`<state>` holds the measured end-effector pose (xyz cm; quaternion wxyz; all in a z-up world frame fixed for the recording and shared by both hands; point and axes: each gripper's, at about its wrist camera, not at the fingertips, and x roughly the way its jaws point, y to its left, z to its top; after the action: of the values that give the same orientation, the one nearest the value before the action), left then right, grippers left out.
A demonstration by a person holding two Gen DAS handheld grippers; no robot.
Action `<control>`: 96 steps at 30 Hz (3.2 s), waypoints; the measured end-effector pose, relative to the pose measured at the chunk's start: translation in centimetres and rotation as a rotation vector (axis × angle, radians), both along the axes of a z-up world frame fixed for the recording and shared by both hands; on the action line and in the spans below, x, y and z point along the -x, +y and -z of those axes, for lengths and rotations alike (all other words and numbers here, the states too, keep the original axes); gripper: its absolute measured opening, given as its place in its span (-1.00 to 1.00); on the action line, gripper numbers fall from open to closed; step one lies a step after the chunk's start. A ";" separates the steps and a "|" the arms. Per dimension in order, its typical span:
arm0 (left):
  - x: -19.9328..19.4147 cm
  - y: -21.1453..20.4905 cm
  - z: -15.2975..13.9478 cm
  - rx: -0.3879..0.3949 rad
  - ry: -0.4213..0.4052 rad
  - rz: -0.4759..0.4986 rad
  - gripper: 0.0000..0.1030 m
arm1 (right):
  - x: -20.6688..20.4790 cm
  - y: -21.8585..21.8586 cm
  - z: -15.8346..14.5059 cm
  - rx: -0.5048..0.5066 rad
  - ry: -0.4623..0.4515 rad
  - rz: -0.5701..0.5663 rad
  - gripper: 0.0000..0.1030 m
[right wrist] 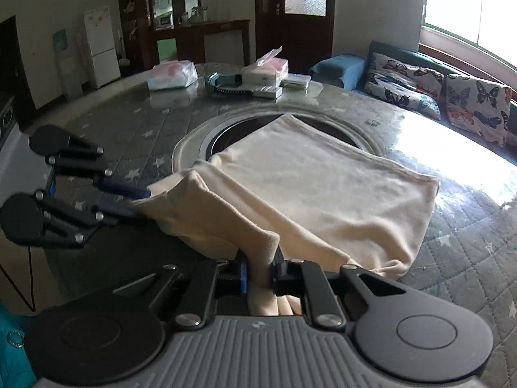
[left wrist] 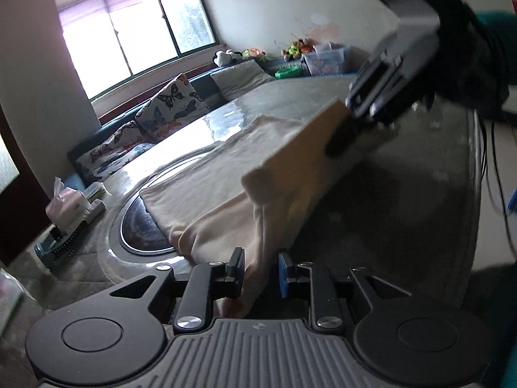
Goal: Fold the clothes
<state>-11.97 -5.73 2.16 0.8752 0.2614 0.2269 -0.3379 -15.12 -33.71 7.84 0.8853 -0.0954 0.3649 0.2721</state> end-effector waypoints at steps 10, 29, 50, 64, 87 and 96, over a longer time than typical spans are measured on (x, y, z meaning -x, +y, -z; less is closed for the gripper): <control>1.6 0.8 -1.1 0.017 -0.047 0.003 -0.82 | 2.7 0.1 -1.4 -0.025 -0.081 0.006 -0.85; 5.6 3.7 -6.2 0.131 -0.008 0.031 -0.82 | 8.1 -0.2 -6.2 -0.052 -0.043 -0.095 -0.85; -14.1 -0.7 1.0 0.121 0.174 -0.314 -0.75 | -12.6 -1.7 1.6 -0.064 0.083 0.187 -0.54; -13.5 -0.2 -1.6 0.194 0.153 -0.423 -0.68 | -7.8 -7.2 1.5 -0.068 0.097 0.315 -0.50; -7.6 -7.6 -1.0 0.162 0.225 -0.139 -0.68 | -7.5 -7.4 3.5 -0.030 0.046 0.378 -0.90; -6.4 -11.4 -2.6 0.251 0.259 0.021 -0.68 | -7.2 -7.9 0.1 -0.093 0.042 0.316 -0.85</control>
<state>-5.62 -17.17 4.72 0.8608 0.1067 0.2912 -0.4035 -7.97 -41.64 7.74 0.9128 0.0101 0.3805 0.1480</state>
